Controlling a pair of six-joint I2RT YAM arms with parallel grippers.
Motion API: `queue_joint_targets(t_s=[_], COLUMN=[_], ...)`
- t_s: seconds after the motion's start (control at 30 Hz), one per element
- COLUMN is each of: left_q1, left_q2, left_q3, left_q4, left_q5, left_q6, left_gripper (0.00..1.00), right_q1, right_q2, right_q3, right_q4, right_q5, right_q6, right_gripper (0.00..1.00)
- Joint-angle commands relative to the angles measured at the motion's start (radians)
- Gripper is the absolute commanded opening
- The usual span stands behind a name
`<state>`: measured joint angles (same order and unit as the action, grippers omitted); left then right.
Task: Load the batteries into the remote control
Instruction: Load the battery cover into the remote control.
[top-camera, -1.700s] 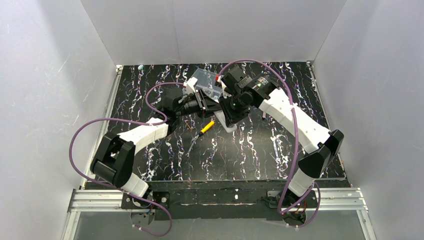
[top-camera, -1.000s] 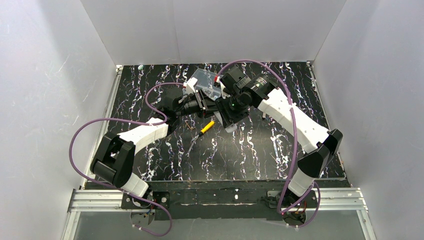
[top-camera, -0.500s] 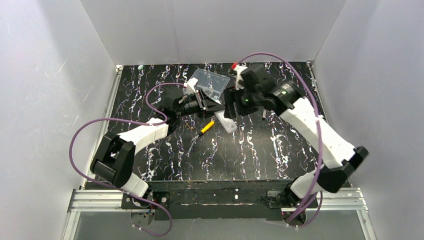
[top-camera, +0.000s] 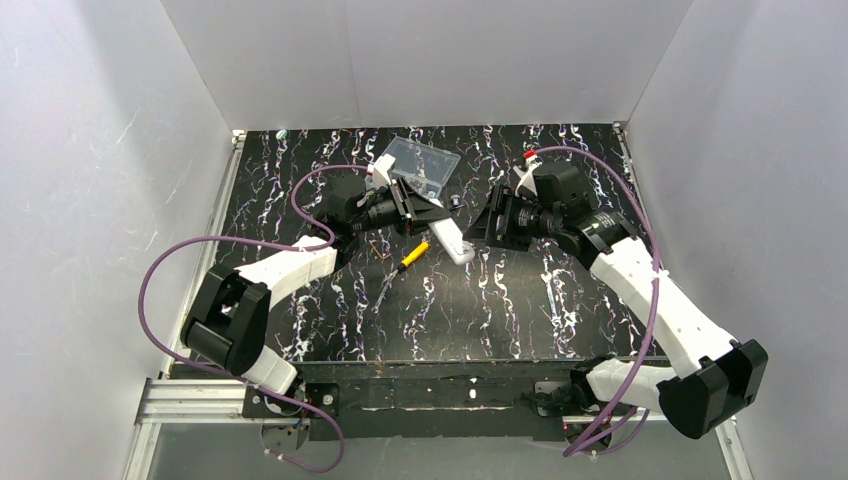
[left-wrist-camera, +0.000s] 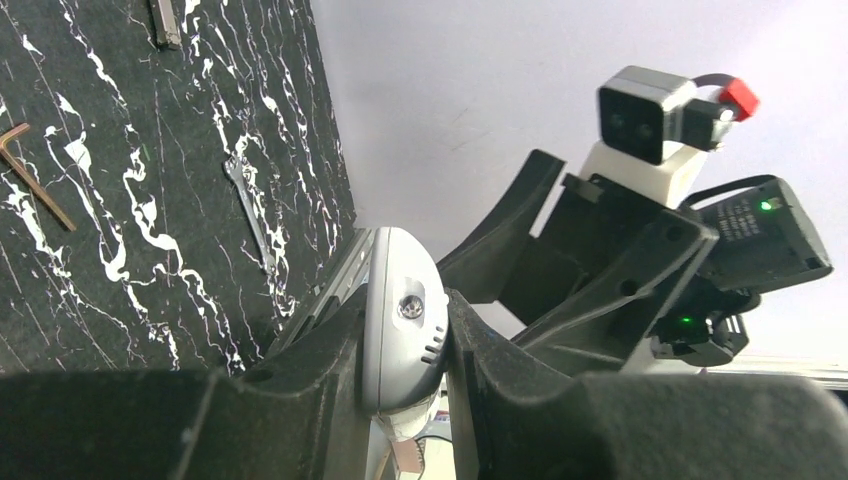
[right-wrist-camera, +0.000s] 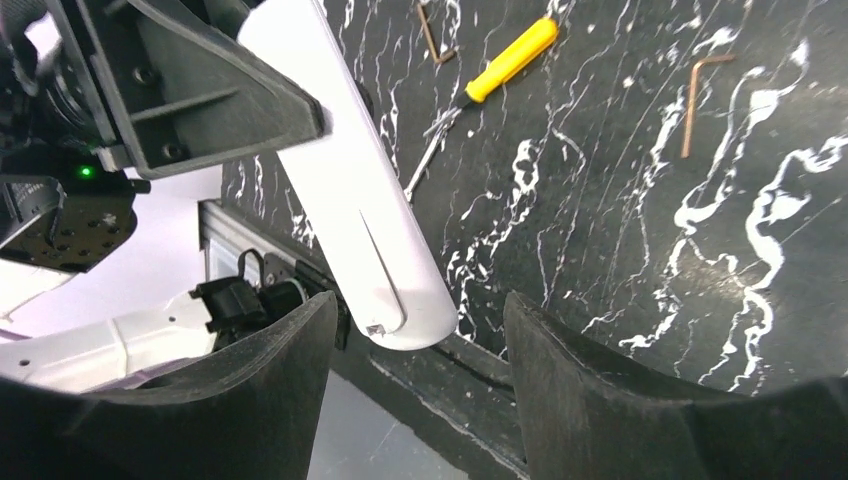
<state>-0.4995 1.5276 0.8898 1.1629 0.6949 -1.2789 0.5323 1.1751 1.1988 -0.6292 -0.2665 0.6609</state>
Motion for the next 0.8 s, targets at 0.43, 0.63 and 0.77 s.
queue_joint_targets(t_s=[0.43, 0.63, 0.77], left_q1=[-0.001, -0.002, -0.001], left_q2=[-0.036, -0.038, -0.036], left_q3=[0.011, 0.012, 0.012], left_q4=[0.079, 0.078, 0.078], left_q5=[0.04, 0.043, 0.043], left_q6=[-0.007, -0.007, -0.007], left_gripper=[0.0, 0.0, 0.0], right_q1=[-0.003, -0.003, -0.003], right_q2=[0.075, 0.093, 0.093], right_q3=[-0.009, 0.009, 0.023], right_q4=[0.047, 0.0, -0.011], right_q5=[-0.142, -0.114, -0.087], right_q6=[0.004, -0.027, -0.044], right_gripper=[0.55, 0.52, 0.52])
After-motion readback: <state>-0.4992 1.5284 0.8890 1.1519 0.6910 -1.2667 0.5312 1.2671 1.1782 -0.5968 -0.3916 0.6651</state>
